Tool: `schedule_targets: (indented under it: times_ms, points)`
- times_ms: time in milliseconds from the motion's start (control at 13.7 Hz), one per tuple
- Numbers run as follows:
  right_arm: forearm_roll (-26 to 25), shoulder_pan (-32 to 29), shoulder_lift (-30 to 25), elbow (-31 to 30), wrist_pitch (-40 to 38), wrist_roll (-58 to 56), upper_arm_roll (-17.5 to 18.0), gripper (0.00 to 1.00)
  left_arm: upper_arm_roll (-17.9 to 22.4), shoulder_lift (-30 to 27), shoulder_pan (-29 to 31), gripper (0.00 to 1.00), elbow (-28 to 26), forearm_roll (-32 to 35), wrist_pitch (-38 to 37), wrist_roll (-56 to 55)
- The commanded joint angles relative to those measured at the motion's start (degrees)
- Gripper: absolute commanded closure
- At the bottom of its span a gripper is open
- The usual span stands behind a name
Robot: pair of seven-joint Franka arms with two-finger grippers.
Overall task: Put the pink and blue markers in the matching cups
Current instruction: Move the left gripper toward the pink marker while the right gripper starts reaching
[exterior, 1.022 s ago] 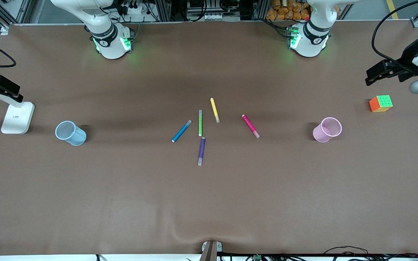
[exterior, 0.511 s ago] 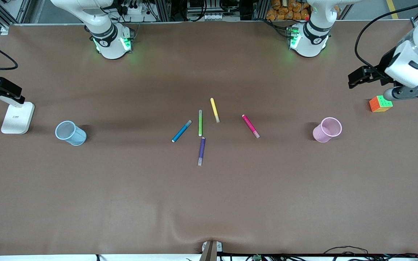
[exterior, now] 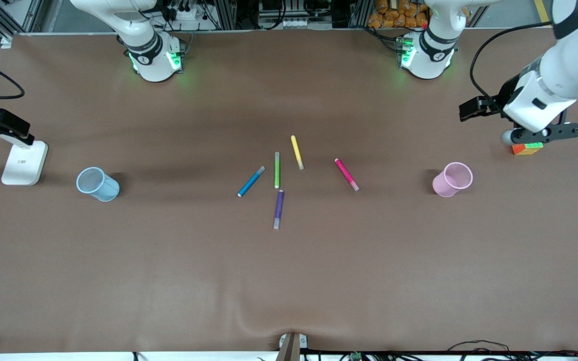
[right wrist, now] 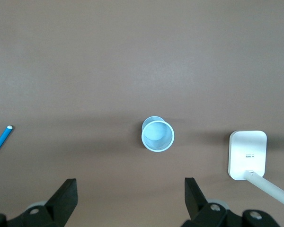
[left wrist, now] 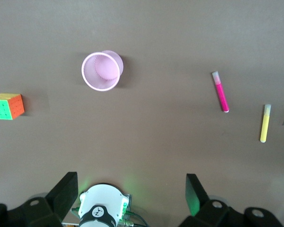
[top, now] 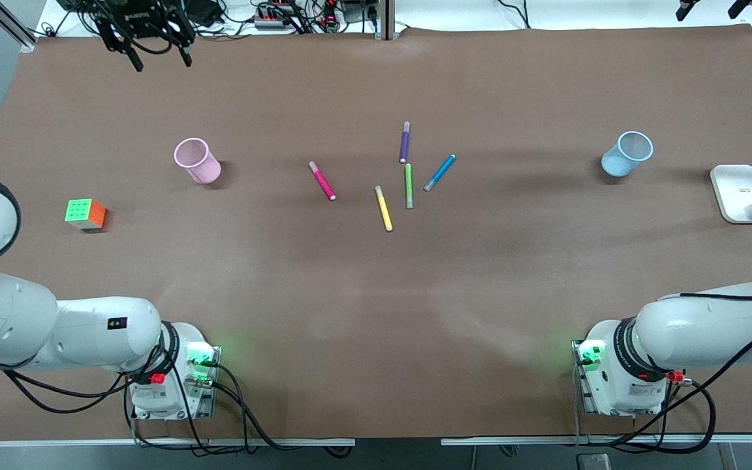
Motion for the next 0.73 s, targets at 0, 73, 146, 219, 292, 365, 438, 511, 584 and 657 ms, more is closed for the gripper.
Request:
schedule_targets:
  times_ms: [0,73,146,219,292,365,438,511,584,657]
  points:
    - [0.6,-1.5,0.9,1.6,-0.2,-0.8,0.8,0.00,-0.2,-0.6,0.2,0.00,-2.3,-1.5,1.0,-1.7]
    - [0.6,-1.5,0.9,1.6,-0.1,-0.7,0.8,0.00,-0.3,-0.6,0.1,0.00,-2.9,-1.7,1.4,-2.2]
    - [0.6,-1.5,0.9,1.7,0.2,-0.7,0.8,0.00,-1.0,-0.6,0.0,0.00,-3.1,-1.7,1.6,-2.9]
    - [0.6,-1.2,0.9,1.6,0.3,-0.8,0.8,0.00,-1.8,-0.3,0.1,0.00,-3.6,-1.7,1.9,-3.9]
    - [0.0,-0.8,1.3,1.7,0.3,-0.8,0.8,0.00,-2.3,-0.3,0.1,0.00,-4.0,-1.6,2.5,-5.0]
    - [-0.2,-0.6,1.7,1.7,0.3,-0.8,0.9,0.00,-2.8,-0.3,0.1,0.00,-5.1,-1.6,3.3,-6.2]
    - [-0.1,-0.6,2.0,1.7,0.3,-0.8,0.9,0.00,-2.9,-0.3,0.1,0.00,-6.3,-1.6,4.5,-7.0]
    - [0.0,-0.7,2.4,1.7,0.3,-0.8,0.9,0.00,-3.0,-0.3,0.1,0.00,-7.7,-1.6,6.0,-7.7]
    - [0.1,-0.9,3.0,1.7,0.3,-0.8,0.9,0.00,-3.2,-0.3,0.0,0.00,-9.2,-1.6,7.9,-8.5]
    - [0.1,-0.9,3.8,1.8,0.3,-0.8,1.0,0.00,-3.9,-0.3,0.1,0.00,-10.7,-1.6,9.5,-9.9]
